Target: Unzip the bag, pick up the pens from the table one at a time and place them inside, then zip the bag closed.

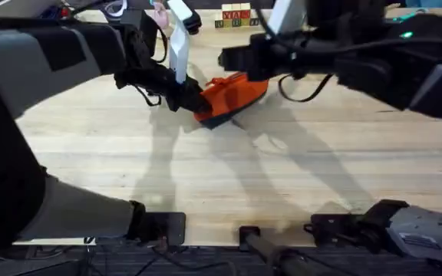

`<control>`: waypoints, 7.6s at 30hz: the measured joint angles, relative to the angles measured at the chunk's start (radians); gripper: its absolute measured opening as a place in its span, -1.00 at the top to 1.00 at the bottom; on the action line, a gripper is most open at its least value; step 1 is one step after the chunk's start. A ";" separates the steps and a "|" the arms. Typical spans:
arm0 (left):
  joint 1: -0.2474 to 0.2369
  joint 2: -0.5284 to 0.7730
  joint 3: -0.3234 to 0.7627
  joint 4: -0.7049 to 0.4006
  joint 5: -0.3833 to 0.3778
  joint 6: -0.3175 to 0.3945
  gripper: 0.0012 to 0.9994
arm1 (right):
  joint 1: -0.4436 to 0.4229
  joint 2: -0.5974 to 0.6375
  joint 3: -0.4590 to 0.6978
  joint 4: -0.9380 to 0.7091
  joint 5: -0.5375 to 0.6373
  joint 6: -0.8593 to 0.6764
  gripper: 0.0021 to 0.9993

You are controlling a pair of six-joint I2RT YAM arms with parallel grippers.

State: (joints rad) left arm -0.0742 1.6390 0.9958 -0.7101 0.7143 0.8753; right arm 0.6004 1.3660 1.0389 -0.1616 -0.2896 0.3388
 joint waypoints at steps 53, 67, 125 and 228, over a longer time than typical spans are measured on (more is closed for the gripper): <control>0.008 -0.044 0.129 -0.072 0.121 -0.063 -0.99 | -0.235 -0.017 0.000 -0.063 0.084 -0.347 -1.00; 0.034 -0.328 0.307 -0.326 -0.065 -0.294 -0.99 | -0.237 -0.017 0.000 -0.063 0.085 -0.542 -1.00; 0.034 -0.544 0.360 -0.409 -0.323 -0.600 -0.99 | -0.282 0.062 0.226 -0.351 -0.027 -0.928 0.95; 0.034 -0.544 0.360 -0.409 -0.327 -0.600 -0.99 | -0.125 0.608 0.558 -0.692 -0.014 -2.008 -0.99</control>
State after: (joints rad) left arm -0.0406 1.0946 1.3563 -1.1191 0.3878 0.2756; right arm 0.4751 1.9739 1.5970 -0.8539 -0.3031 -1.6691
